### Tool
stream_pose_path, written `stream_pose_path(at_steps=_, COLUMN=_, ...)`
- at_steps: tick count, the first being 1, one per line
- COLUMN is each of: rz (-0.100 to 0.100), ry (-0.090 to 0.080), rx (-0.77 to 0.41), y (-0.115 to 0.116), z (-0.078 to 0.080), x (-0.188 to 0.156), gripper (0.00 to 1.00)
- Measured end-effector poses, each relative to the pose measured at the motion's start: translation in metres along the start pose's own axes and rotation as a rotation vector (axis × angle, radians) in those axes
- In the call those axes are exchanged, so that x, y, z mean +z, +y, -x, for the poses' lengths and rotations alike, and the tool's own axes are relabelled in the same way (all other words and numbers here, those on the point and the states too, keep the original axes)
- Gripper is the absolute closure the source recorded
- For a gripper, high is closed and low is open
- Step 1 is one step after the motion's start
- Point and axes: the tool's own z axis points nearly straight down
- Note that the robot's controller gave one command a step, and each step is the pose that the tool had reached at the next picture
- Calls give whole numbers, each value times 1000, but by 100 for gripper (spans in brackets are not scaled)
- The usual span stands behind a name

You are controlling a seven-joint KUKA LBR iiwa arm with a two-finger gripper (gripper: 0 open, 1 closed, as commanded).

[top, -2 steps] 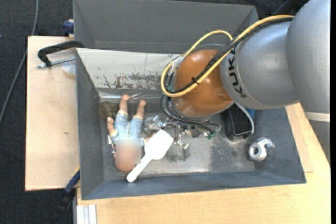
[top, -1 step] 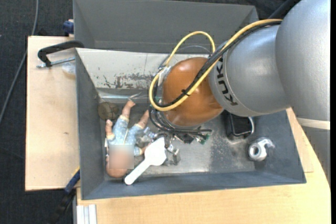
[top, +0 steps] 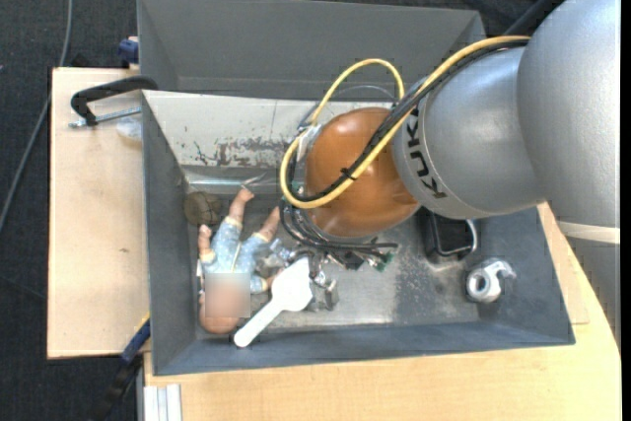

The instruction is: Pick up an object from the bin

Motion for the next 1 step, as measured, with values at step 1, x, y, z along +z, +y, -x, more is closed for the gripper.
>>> stream_pose_path(at_steps=1, rz=-5, ry=-9, rx=20, y=-6, z=-2, x=-179, gripper=100)
